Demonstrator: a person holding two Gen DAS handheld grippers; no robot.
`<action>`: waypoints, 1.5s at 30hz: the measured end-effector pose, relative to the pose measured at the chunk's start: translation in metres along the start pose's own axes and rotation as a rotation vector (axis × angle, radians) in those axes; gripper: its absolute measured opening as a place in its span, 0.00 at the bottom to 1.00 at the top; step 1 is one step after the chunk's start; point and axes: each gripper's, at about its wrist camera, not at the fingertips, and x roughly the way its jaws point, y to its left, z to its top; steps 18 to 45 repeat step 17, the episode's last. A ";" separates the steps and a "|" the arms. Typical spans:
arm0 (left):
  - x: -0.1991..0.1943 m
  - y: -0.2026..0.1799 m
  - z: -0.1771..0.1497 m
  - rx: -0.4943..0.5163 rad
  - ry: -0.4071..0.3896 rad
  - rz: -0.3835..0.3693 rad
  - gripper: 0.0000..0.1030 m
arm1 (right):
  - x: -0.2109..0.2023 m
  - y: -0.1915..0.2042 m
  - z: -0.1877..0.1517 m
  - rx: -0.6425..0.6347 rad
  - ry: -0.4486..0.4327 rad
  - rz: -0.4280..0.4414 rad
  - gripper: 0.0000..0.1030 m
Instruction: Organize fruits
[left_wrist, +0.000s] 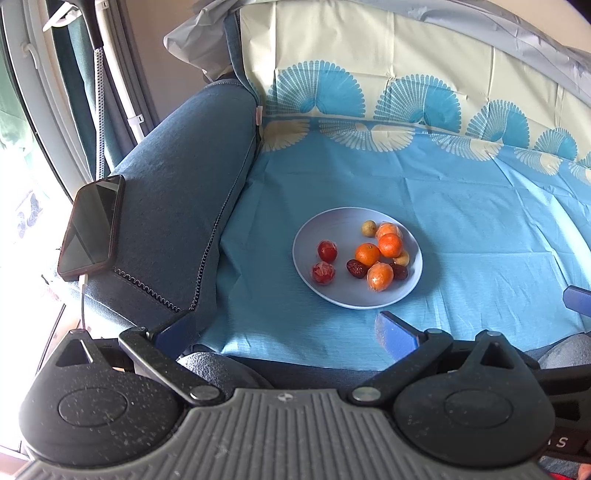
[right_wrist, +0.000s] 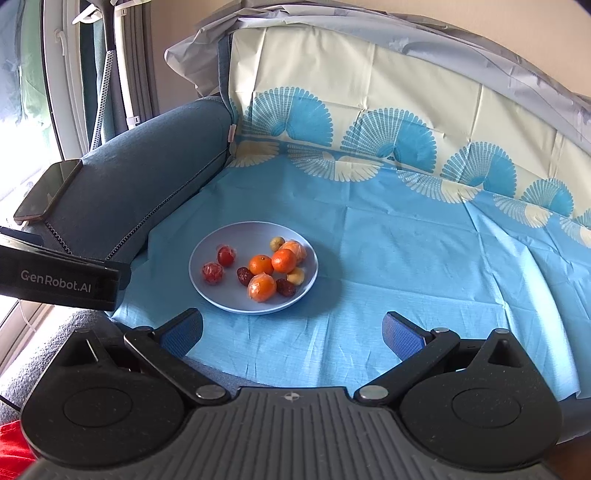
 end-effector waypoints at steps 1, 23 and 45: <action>0.000 0.000 0.000 0.000 0.000 -0.001 1.00 | 0.000 0.000 0.000 0.001 -0.001 0.000 0.99; 0.003 0.001 0.001 0.000 0.011 0.000 1.00 | 0.001 0.003 0.002 0.001 -0.005 0.009 0.99; 0.003 0.001 0.001 0.000 0.011 0.000 1.00 | 0.001 0.003 0.002 0.001 -0.005 0.009 0.99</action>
